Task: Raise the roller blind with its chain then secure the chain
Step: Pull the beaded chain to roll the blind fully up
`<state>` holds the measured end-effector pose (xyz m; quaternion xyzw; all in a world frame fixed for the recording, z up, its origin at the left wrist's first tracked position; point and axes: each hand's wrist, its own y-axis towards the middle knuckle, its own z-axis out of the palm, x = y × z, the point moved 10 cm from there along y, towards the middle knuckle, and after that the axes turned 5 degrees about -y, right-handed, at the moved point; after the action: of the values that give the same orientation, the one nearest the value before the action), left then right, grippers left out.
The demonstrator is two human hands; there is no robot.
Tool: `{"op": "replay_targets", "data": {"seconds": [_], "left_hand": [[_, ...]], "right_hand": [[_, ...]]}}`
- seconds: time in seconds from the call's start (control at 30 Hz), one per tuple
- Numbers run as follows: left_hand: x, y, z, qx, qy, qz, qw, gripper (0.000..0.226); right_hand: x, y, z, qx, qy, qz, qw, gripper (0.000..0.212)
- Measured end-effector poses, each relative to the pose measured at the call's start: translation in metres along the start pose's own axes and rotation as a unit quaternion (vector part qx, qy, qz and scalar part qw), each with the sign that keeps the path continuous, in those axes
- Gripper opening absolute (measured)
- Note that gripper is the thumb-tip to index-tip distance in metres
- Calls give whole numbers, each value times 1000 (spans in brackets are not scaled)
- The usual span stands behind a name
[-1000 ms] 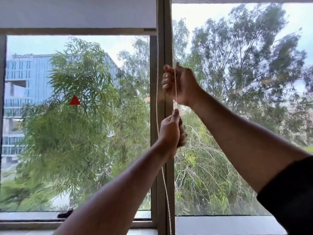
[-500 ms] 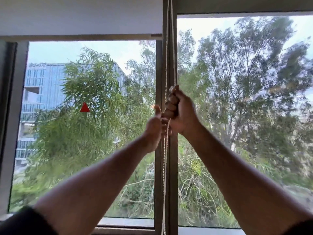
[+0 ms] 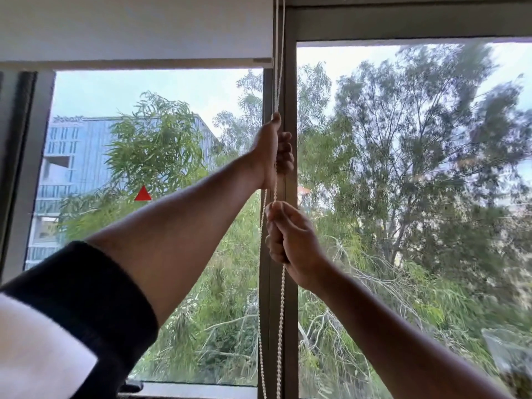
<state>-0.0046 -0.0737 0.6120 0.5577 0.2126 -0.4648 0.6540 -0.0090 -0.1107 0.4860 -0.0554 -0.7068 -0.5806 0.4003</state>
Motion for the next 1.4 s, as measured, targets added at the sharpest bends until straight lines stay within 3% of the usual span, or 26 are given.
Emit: {"op": "replay_targets", "data": {"seconds": [0.17,0.33,0.47,0.57,0.77,0.87,0.97,1.07,1.27,1.4], "left_hand": [[29,-6,5,48,-42,-3,998,57],[47,-14,-4,76,-91,4,993,59],[66,-21,-6,95,-83,-9,992,66],[77,-27,-18,96,-77,-11,992,66],[114,-45,-40,84,-59,-28,994,58],[136,-57,-49,92,-46,-37,994,56],[145,-59,-64,80,-17,-29,996,54],[144,-53,-89,52,5,-22,998,55],[100,-32,-134,-20,-8,12,1000,64],[43,-14,-115,-5,42,34,999,64]], "right_hand": [[0,-1,-20,-17,-154,-36,987,28],[-13,7,-41,-7,-249,0,969,32],[-10,16,-72,-102,-222,30,969,19],[-1,31,-84,-154,-188,54,969,24],[45,96,-27,-86,-1,65,994,29],[50,113,-9,-122,0,71,990,26],[52,113,-10,-185,-108,24,977,41],[57,109,6,-159,-160,-68,972,42],[52,88,13,-145,-263,-147,943,39],[56,75,16,-130,-322,-184,920,26]]}}
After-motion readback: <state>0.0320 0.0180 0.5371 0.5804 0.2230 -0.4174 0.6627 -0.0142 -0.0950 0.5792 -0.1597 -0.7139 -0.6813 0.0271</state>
